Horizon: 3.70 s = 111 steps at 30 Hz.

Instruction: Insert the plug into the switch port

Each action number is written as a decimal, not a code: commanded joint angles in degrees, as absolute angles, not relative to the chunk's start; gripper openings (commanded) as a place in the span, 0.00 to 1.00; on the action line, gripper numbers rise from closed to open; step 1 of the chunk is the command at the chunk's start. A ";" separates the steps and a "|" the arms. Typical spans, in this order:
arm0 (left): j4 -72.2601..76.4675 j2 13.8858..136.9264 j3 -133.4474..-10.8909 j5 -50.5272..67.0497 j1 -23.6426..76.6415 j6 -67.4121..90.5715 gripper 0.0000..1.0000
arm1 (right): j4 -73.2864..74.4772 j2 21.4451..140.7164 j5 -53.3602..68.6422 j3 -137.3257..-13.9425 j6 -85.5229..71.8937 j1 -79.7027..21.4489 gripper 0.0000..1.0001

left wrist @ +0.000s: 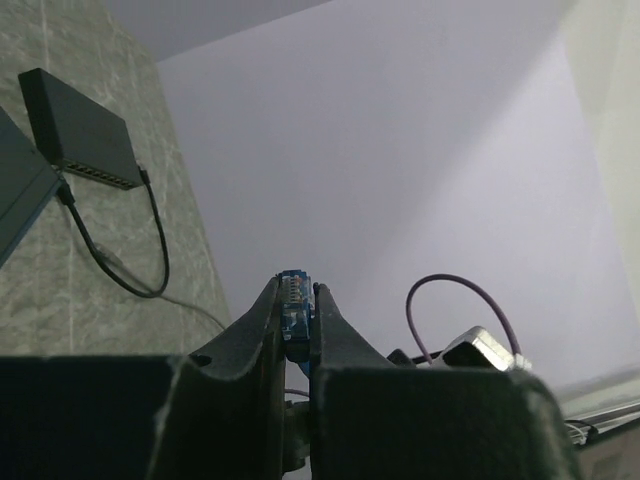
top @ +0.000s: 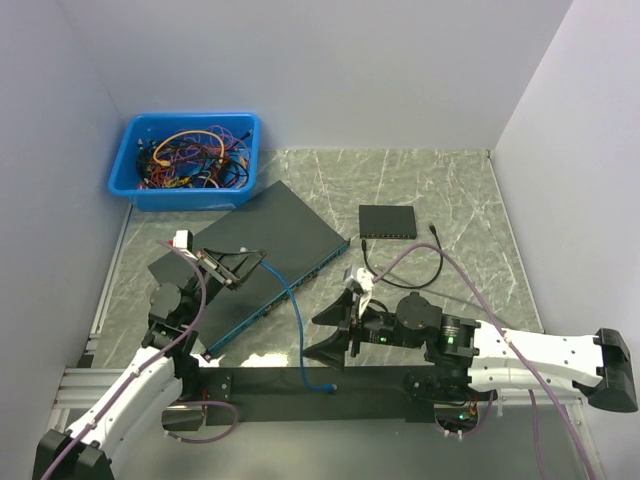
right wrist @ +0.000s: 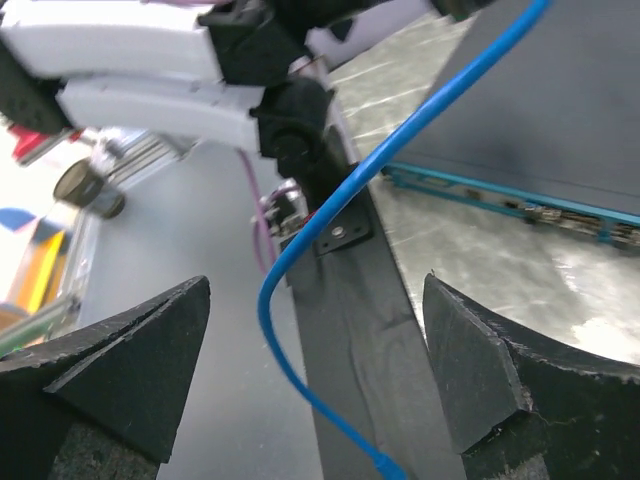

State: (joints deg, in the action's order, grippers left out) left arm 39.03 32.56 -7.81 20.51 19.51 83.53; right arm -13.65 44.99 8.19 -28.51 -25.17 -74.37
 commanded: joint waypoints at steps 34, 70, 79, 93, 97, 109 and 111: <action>14.86 22.15 -20.04 28.12 19.78 68.03 0.01 | 10.19 82.96 -21.62 -75.76 -17.05 -73.39 0.44; 10.46 22.59 -24.78 30.41 19.78 64.43 0.50 | 3.61 80.16 -19.42 -68.74 -18.46 -72.95 0.00; -14.93 11.98 -35.06 12.76 19.78 48.53 0.97 | 0.09 70.15 -16.97 -56.27 -21.71 -69.53 0.00; 1.50 4.13 -21.18 29.80 19.78 48.70 0.84 | -6.50 64.16 -3.34 -55.72 -25.93 -63.55 0.00; 2.19 6.05 -21.80 30.41 19.78 47.29 0.88 | -6.50 65.74 -2.46 -57.74 -26.10 -63.55 0.00; 0.18 16.69 -24.25 22.00 21.52 44.74 0.76 | -0.44 73.56 -7.99 -65.82 -28.74 -62.14 0.00; -3.42 17.92 -24.96 18.74 22.93 44.04 0.74 | -0.44 74.79 -9.57 -66.44 -29.18 -61.96 0.00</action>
